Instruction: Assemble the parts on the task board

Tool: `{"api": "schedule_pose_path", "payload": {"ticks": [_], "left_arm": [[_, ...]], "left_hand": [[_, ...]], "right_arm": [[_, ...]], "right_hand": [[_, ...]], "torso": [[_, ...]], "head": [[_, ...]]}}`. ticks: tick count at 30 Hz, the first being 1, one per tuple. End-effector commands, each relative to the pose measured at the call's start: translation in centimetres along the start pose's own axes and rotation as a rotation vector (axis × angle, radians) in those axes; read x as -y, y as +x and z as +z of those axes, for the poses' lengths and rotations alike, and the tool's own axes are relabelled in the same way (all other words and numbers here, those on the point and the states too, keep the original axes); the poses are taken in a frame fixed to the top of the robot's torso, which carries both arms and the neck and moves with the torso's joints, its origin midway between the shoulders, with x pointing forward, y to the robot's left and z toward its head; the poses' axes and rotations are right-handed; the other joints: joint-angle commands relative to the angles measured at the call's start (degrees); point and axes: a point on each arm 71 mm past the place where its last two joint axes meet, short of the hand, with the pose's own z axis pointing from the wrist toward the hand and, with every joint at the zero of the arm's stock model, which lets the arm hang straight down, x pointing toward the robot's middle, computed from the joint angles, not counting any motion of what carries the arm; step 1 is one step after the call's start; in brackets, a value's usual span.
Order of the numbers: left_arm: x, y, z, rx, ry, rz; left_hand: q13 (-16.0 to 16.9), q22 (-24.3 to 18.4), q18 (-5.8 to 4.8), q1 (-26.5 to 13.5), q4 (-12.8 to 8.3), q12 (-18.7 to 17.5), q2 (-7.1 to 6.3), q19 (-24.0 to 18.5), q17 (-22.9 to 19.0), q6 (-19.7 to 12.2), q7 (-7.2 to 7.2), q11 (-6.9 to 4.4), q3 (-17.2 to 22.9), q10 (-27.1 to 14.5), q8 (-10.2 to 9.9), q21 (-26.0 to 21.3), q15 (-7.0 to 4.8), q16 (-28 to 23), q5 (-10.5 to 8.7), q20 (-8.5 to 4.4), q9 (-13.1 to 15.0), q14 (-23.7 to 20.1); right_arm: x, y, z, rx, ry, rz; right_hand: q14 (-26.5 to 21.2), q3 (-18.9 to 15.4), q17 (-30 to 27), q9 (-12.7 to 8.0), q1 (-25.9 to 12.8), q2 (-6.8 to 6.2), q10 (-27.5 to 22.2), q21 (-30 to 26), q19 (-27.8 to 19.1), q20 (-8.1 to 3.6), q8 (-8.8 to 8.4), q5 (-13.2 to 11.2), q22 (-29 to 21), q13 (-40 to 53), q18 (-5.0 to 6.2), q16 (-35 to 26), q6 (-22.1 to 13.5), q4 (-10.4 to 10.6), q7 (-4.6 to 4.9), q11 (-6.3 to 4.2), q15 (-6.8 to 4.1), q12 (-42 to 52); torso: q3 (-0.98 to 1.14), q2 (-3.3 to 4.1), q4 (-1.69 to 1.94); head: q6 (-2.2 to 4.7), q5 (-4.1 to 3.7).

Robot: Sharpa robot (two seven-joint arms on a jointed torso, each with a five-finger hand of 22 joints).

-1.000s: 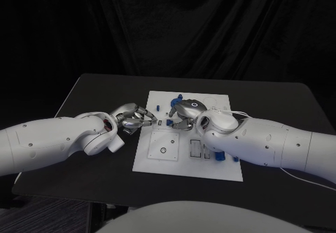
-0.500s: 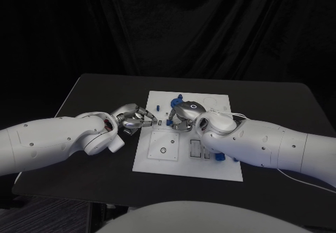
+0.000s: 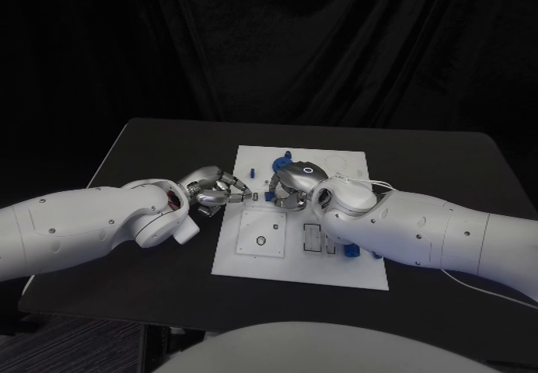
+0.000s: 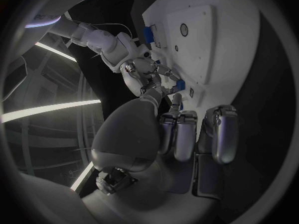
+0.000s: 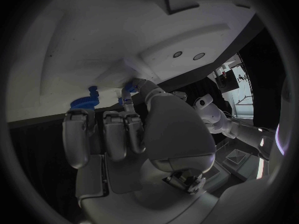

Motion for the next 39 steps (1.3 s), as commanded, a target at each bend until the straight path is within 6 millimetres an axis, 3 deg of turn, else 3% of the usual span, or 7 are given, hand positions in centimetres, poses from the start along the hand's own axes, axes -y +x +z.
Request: {"api": "schedule_pose_path", "payload": {"ticks": [1,2,5,12,17,25,39], "left_arm": [[0.1,0.1,0.1,-0.011,0.005,0.005],[0.1,0.0,0.1,-0.010,0.004,0.005],[0.1,0.0,0.2,-0.005,0.003,0.006],[0.2,0.1,0.4,0.003,0.004,0.008],[0.3,0.2,0.6,0.003,0.010,0.009],[0.7,0.5,0.8,0.000,0.035,0.009],[1.5,0.8,1.0,-0.002,0.115,0.009]], "left_hand": [[14.9,12.4,-0.14,-0.7,0.4,0.1,-0.03,2.4,15.1,-0.3,-0.22,0.12,0.1,6.1,0.4,-0.3,0.18,0.2,-0.01,0.35,0.1,6.1],[14.9,12.4,-0.14,-0.7,0.4,0.1,-0.03,2.4,15.1,-0.3,-0.22,0.12,0.1,6.1,0.4,-0.3,0.18,0.2,-0.01,0.35,0.1,6.1],[14.9,12.3,-0.08,-1.7,1.2,0.1,0.23,2.2,15.1,-0.8,-0.35,0.04,-0.1,6.1,1.6,-0.6,0.11,0.2,-3.35,0.30,0.2,6.1],[14.9,12.1,0.04,-3.4,3.1,0.1,0.60,2.0,15.1,-1.7,-0.38,0.07,-0.8,6.1,3.0,-1.2,0.13,0.2,-5.32,0.30,0.1,6.1],[14.9,12.0,0.13,-5.8,6.1,0.1,0.87,1.9,15.1,-2.3,-0.54,0.01,-2.4,6.1,4.7,-1.6,0.09,0.2,-8.12,0.28,-0.1,6.1],[14.9,11.9,0.18,-6.4,6.9,0.1,0.69,1.8,15.1,-2.5,-0.59,-0.02,-3.2,6.1,5.1,-1.8,0.06,0.2,-8.54,0.26,-0.2,6.1],[14.9,12.1,0.08,-4.4,6.0,0.1,0.25,1.9,15.1,-2.6,-0.67,-0.12,-3.4,6.1,5.8,-1.5,0.00,0.2,-8.01,0.20,-0.6,6.1]], "right_arm": [[0.1,0.3,-0.2,0.008,-0.008,-0.003],[0.2,0.3,-0.3,0.012,-0.008,-0.002],[0.3,0.1,-0.4,0.027,-0.011,0.003],[0.4,-0.7,-1.1,0.119,-0.042,0.048],[0.1,-1.4,-1.7,0.187,-0.075,0.075],[-0.8,-2.0,-2.3,0.236,-0.117,0.099],[-1.4,-1.9,-2.3,0.217,-0.126,0.123]], "right_hand": [[6.0,0.4,15.1,1.7,0.0,0.17,6.1,-0.1,4.3,-0.40,0.51,-0.3,13.9,15.1,-0.48,0.1,1.5,-0.2,-1.08,-0.37,-0.39,0.2],[6.0,0.4,15.1,1.9,-0.1,0.18,6.1,-0.1,4.3,-0.47,0.64,-0.3,13.9,15.1,-0.49,0.1,1.7,-0.2,-1.17,-0.45,-0.46,0.2],[6.0,0.4,15.1,2.2,-0.3,0.15,6.1,0.0,4.3,-0.58,0.85,-0.5,14.0,15.1,-0.51,0.1,2.0,-0.3,-1.32,-0.58,-0.58,0.2],[6.0,0.5,15.1,2.7,-0.6,0.16,6.1,0.5,4.6,-0.77,1.11,-1.0,14.2,15.1,-0.67,0.1,2.3,-0.4,-1.55,-0.79,-0.78,0.2],[6.0,0.4,15.1,3.2,-1.0,0.23,6.1,0.8,4.8,-0.97,1.43,-1.1,14.3,15.1,-0.75,0.1,2.8,-0.3,-1.82,-1.04,-0.99,0.2],[6.0,0.3,15.1,3.5,-1.6,0.17,6.1,1.1,4.9,-1.15,1.18,-2.2,14.4,15.1,-0.83,0.1,2.4,-0.2,-1.87,-1.13,-1.12,0.2],[6.0,0.4,15.1,3.6,-1.7,0.18,6.1,1.0,4.9,-1.20,1.06,-2.6,14.4,15.1,-0.81,0.1,2.2,-0.2,-1.89,-1.16,-1.16,0.2]], "torso": [[0.00,0.01,0.01],[0.00,0.01,0.01],[0.00,0.01,0.01],[0.01,0.01,0.04],[0.02,0.00,0.05],[0.03,-0.01,0.04],[0.03,0.01,0.08]], "head": [[0.01,0.05],[0.01,0.06],[0.01,0.11],[0.01,0.14],[0.01,-0.17],[0.01,-0.33],[0.01,-0.47]]}}
